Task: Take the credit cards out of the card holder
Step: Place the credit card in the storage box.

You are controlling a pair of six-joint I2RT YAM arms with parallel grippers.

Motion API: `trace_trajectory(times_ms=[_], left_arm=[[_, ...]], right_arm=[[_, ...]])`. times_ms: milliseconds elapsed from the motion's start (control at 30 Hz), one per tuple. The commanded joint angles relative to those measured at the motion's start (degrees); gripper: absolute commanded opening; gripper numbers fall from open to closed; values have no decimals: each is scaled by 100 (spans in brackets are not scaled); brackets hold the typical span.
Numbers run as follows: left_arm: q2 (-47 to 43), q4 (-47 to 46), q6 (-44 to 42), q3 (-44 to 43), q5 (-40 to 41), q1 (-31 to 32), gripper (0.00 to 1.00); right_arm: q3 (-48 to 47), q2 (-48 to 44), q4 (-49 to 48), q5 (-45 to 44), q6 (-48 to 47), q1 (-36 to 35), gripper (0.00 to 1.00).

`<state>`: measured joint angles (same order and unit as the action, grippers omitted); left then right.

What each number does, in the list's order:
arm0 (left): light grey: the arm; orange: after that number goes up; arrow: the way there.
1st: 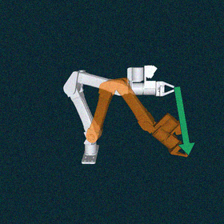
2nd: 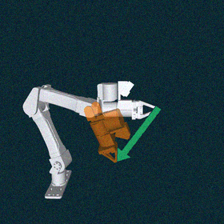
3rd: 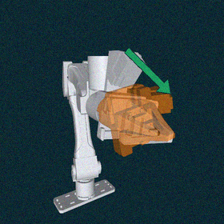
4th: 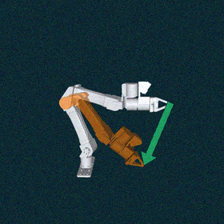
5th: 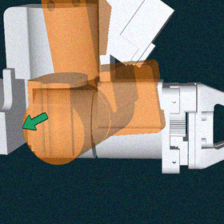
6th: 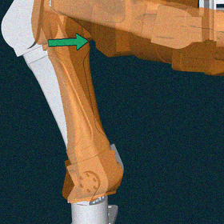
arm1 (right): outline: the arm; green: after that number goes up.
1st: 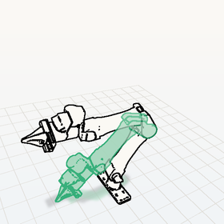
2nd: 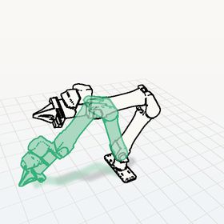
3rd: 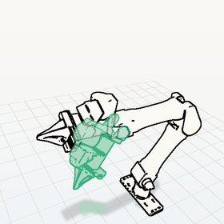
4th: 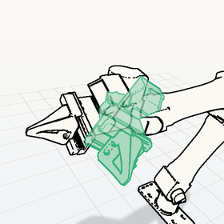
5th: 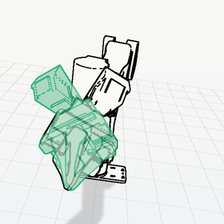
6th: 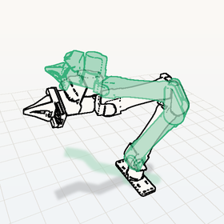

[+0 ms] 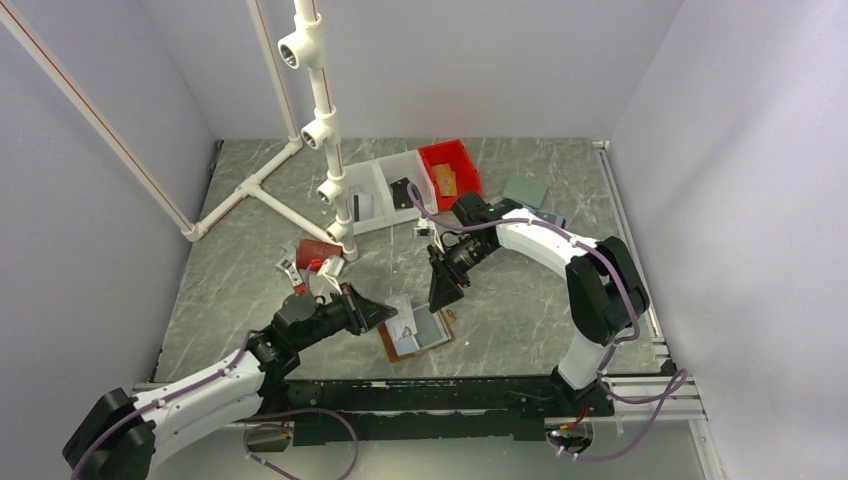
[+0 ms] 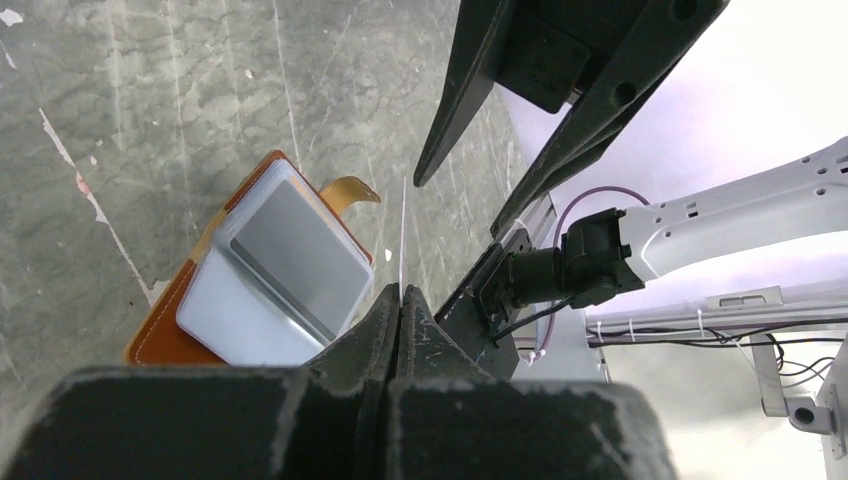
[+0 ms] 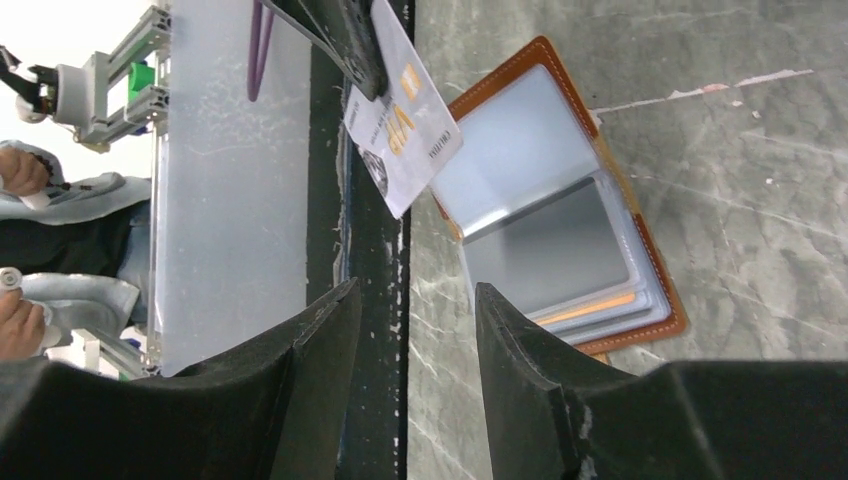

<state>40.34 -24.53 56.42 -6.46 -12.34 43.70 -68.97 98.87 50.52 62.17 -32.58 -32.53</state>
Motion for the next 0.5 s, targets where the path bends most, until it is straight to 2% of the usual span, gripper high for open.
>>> trace_trajectory(times_ms=[0,467], left_arm=[[230,-776,-67,-276,-54,52,0],[990,-1597,-331,-614,229,400,0]], right_arm=[[-126,-171,12,528,-112,11,49],[-66,4,-139,999,146,11,50]])
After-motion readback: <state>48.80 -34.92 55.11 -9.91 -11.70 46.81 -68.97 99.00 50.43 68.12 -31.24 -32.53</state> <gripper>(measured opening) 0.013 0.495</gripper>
